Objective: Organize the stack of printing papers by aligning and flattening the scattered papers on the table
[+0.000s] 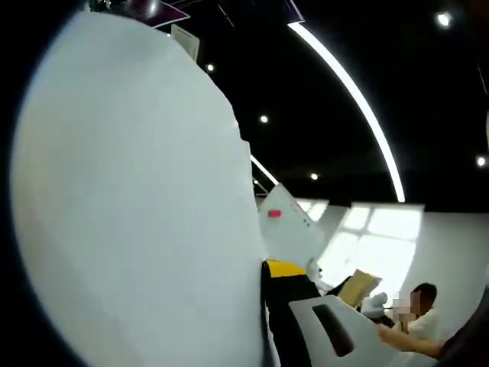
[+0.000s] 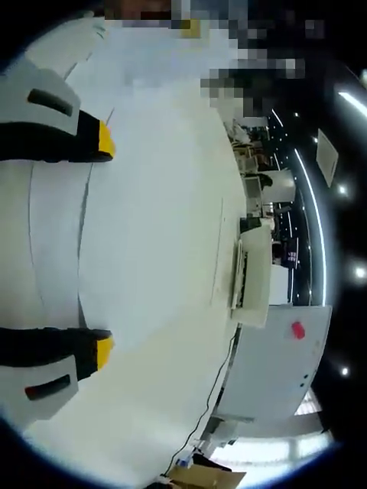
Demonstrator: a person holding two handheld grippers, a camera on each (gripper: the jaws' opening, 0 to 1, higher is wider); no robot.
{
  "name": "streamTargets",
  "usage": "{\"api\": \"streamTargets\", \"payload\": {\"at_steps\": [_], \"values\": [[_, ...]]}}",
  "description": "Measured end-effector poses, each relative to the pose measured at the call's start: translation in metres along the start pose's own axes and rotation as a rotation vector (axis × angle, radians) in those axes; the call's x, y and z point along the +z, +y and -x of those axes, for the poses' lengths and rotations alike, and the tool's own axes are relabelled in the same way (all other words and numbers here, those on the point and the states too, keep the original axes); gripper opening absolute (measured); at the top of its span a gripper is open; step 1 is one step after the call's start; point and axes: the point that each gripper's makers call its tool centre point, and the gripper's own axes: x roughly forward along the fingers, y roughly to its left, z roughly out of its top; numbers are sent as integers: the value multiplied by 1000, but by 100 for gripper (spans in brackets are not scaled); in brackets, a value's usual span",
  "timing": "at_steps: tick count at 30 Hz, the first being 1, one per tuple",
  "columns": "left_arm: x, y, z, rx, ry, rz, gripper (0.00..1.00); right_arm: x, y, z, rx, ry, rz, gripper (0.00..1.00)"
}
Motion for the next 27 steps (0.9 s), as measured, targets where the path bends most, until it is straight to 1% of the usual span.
{"api": "streamTargets", "payload": {"at_steps": [8,10,13,14,17,20,23,27], "values": [[0,0,0,-1,-1,1,6,3,8,-1,34,-8,21,77],[0,0,0,-1,-2,2,6,4,10,-1,47,-16,28,74],[0,0,0,0,-2,1,6,6,14,-1,64,-23,37,68],[0,0,0,0,-2,1,6,7,16,-1,71,-27,42,64],[0,-1,0,1,-3,1,6,9,26,1,110,-28,62,55],[0,-1,0,2,-3,0,6,10,31,2,125,-27,69,50],[0,-1,0,3,-3,-1,6,11,31,-1,138,-24,79,44],[0,-1,0,3,-3,-1,6,11,40,1,170,-25,92,36]]}}
